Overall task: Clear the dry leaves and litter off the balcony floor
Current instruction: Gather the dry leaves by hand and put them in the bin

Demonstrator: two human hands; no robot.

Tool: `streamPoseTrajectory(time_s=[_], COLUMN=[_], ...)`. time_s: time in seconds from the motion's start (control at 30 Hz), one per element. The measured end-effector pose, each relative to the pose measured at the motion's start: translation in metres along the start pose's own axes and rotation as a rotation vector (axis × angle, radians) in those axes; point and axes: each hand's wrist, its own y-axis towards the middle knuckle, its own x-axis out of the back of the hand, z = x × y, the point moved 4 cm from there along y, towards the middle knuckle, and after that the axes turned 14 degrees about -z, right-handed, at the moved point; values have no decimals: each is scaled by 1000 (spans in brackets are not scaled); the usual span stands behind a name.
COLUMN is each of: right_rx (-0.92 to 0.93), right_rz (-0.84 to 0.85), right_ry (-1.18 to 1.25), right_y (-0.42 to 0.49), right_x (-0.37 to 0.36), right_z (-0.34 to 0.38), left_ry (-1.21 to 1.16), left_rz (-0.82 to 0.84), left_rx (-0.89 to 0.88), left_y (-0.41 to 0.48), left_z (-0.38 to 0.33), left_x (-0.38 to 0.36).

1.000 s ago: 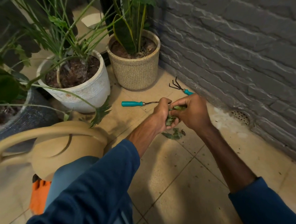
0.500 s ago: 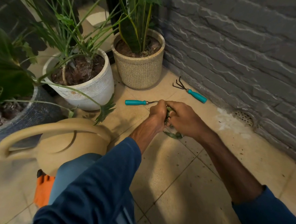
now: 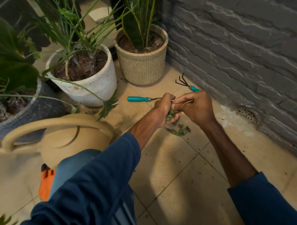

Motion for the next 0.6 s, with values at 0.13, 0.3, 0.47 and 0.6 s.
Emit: streamPoseTrajectory(time_s=[0.13, 0.3, 0.47, 0.6], right_rx=[49, -63, -198, -277], right_rz=[-45, 122, 23, 81], right_ry=[12, 117, 87, -367], right_y=[-4, -10, -8, -15], right_x=[-14, -15, 16, 13], right_z=[1, -1, -52, -134], left_ry=[41, 69, 73, 81], left_rz=[-159, -253, -204, -178], left_rx=[-121, -221, -186, -173], left_y=[4, 12, 15, 15], left_z=[2, 1, 0, -2], left_x=[9, 19, 23, 27])
